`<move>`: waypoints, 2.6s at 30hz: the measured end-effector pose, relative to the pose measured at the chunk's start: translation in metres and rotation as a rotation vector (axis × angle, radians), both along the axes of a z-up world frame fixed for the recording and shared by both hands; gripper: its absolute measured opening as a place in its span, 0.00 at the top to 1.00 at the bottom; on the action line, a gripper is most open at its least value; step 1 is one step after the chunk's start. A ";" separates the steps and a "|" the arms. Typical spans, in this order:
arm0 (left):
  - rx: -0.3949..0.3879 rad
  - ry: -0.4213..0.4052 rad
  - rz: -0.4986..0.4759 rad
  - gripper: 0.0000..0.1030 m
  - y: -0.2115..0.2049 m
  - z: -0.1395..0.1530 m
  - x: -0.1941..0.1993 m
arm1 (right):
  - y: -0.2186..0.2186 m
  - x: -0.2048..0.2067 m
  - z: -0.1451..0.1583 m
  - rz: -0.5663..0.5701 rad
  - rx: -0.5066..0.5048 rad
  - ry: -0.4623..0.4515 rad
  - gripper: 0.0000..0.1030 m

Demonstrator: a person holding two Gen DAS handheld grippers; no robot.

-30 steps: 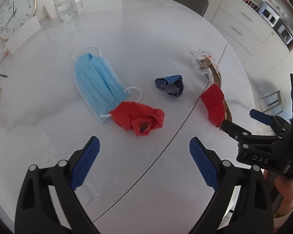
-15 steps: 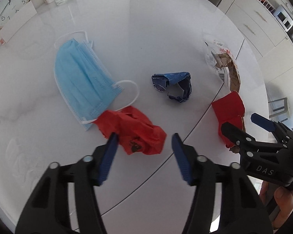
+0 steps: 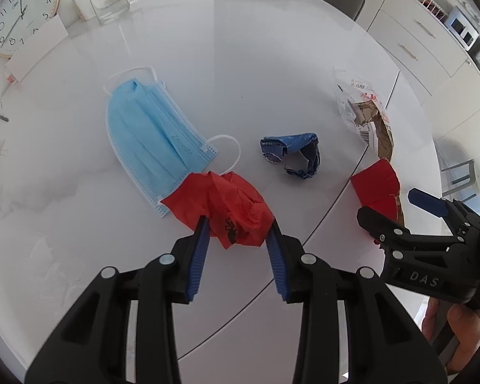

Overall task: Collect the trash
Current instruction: 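Grasp the red cloth with the left gripper while the right gripper grasps the brown cardboard, then lift the red cloth with the left gripper while the right gripper carries the cardboard toward the bin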

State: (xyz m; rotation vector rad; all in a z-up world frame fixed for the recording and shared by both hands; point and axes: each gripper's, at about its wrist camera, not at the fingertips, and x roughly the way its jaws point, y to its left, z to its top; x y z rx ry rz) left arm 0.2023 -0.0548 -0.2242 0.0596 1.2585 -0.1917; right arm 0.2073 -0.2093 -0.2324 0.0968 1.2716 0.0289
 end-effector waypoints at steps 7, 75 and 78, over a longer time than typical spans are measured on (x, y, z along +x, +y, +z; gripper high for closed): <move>0.004 -0.027 -0.003 0.66 0.010 0.012 -0.012 | 0.003 -0.005 0.000 0.006 0.049 -0.001 0.52; -0.110 -0.126 -0.499 0.66 -0.025 0.034 -0.196 | -0.076 -0.286 0.036 -0.440 -0.020 -0.017 0.52; -0.127 -0.159 -0.472 0.66 -0.020 0.052 -0.191 | -0.077 -0.279 0.039 -0.413 -0.013 -0.029 0.52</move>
